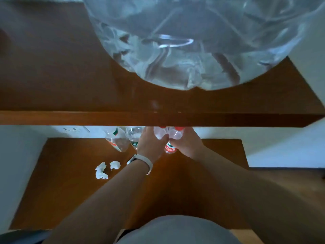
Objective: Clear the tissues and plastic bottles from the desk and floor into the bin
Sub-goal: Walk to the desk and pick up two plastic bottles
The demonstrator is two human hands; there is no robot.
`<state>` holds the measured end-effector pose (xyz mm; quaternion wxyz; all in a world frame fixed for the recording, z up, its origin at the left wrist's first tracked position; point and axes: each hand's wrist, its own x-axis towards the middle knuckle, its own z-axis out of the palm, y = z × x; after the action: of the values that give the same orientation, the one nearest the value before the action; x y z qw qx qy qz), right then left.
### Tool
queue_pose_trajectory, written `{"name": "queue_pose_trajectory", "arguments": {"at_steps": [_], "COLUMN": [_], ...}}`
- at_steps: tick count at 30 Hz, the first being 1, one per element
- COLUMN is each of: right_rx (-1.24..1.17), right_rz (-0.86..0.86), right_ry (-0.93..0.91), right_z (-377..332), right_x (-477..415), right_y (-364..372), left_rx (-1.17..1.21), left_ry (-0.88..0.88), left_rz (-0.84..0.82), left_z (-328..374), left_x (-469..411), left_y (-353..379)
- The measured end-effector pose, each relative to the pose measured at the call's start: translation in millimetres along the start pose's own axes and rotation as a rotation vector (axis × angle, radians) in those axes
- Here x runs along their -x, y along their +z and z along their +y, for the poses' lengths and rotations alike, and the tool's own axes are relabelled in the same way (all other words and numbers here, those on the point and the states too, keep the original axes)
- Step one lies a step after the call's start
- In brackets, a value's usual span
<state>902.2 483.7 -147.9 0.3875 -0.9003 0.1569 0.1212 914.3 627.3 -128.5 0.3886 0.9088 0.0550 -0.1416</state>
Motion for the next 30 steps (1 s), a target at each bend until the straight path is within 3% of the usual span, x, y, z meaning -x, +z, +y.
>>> {"name": "queue_pose_trajectory", "arguments": {"at_steps": [4,15,23,30], "right_rx": [-0.161,-0.215,-0.288,-0.356], "right_rz": [0.076,0.189,0.341,0.439], "right_ry": [-0.07,-0.039,-0.107,-0.021], "right_z": [7.1,28.3,72.8,141.9], "right_x": [12.2,62.9,122.2,173.9], "right_y": [-2.8,-30.6,-81.8,-151.2], "left_rx": [0.011,-0.01,-0.017,0.077], "left_ry": [0.109,0.27,0.363,0.415], "left_rz": [-0.007,0.004,-0.056,-0.139], "left_z": [-8.3,-10.9,28.7,89.5], "left_x": [1.4,25.7,62.8,119.1], "left_y": [1.6,16.6,56.6,124.2]}}
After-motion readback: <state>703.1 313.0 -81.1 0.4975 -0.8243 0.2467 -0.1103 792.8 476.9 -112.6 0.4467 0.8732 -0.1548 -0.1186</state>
